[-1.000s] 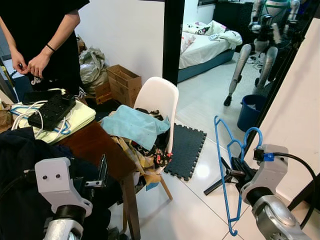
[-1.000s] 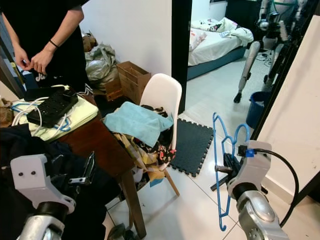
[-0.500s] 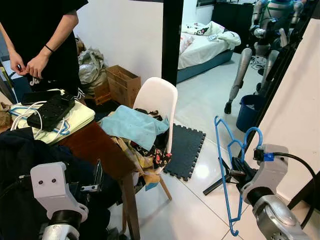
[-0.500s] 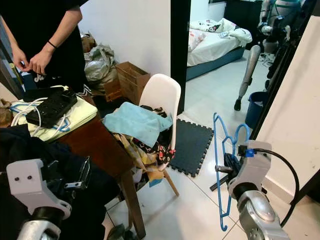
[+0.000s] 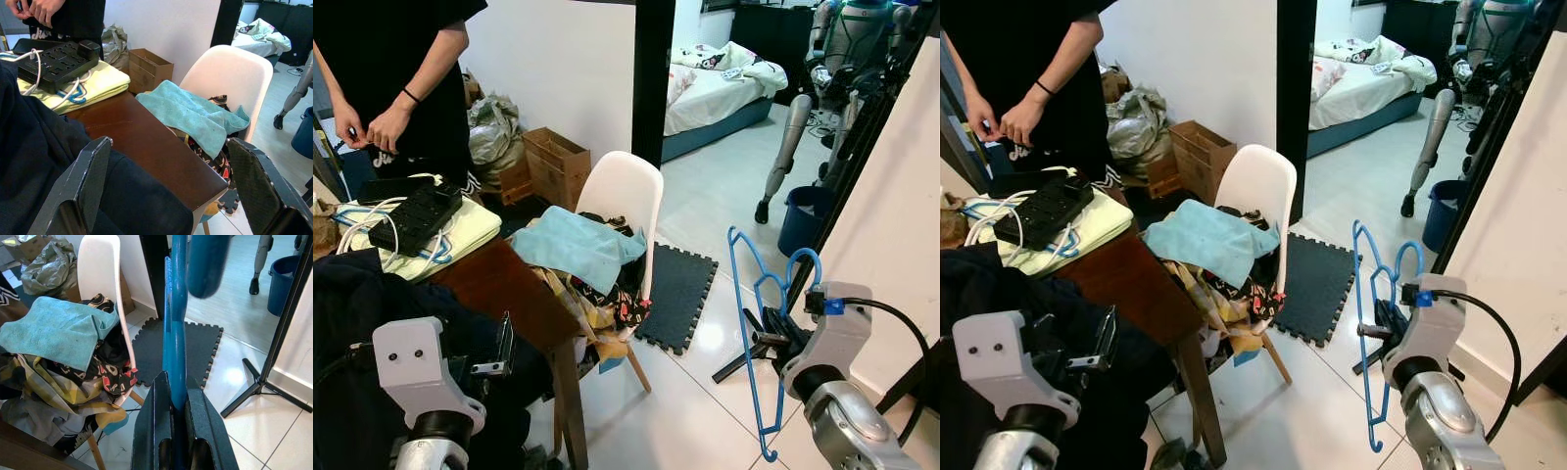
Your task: Hang hanger
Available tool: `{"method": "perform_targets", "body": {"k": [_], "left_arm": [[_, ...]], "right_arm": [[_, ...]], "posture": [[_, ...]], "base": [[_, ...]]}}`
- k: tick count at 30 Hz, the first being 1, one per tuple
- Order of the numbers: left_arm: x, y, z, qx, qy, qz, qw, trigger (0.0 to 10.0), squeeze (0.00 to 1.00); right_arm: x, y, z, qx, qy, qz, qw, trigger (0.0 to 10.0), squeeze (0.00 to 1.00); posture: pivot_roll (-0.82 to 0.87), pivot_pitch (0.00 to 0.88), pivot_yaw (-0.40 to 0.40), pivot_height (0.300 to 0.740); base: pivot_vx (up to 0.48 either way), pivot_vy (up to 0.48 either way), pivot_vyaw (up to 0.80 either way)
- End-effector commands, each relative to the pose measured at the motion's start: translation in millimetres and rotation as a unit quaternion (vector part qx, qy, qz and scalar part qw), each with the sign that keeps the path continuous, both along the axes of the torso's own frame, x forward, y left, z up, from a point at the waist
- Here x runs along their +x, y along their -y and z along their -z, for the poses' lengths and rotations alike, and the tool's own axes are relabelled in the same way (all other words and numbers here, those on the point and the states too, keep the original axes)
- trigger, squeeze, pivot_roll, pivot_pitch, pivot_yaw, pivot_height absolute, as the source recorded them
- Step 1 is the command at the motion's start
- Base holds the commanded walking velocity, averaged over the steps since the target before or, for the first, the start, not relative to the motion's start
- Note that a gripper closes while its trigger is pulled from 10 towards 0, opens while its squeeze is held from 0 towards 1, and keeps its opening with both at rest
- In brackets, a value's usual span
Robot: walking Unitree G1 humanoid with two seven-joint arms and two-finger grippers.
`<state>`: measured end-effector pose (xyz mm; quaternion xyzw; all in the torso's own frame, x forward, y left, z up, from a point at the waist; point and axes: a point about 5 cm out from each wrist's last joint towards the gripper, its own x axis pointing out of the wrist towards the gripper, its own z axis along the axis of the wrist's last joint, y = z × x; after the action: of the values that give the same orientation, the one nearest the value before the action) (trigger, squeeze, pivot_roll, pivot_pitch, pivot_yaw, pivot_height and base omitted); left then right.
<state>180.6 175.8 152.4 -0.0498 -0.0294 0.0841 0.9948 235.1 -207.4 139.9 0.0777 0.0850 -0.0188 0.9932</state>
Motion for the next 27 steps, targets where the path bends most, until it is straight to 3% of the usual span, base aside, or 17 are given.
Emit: {"method": "perform_targets", "body": {"k": [1, 27], "left_arm": [[1.1, -0.3, 4.0, 0.005, -0.01, -0.001, 1.0, 10.0, 0.0], [-3.0, -2.4, 3.0, 0.012, -0.014, -0.009, 1.0, 10.0, 0.0]], "right_arm": [[0.5, 2.1, 1.1, -0.004, 0.0, 0.005, 1.0, 10.0, 0.0], [-1.1, 1.6, 0.0, -0.001, -0.001, 0.003, 1.0, 10.0, 0.0]], "posture": [[-0.09, 0.0, 0.01, 0.74], [-0.08, 0.0, 0.007, 0.74]], "base": [[0.0, 0.0, 0.0], [0.0, 0.0, 0.0]]}}
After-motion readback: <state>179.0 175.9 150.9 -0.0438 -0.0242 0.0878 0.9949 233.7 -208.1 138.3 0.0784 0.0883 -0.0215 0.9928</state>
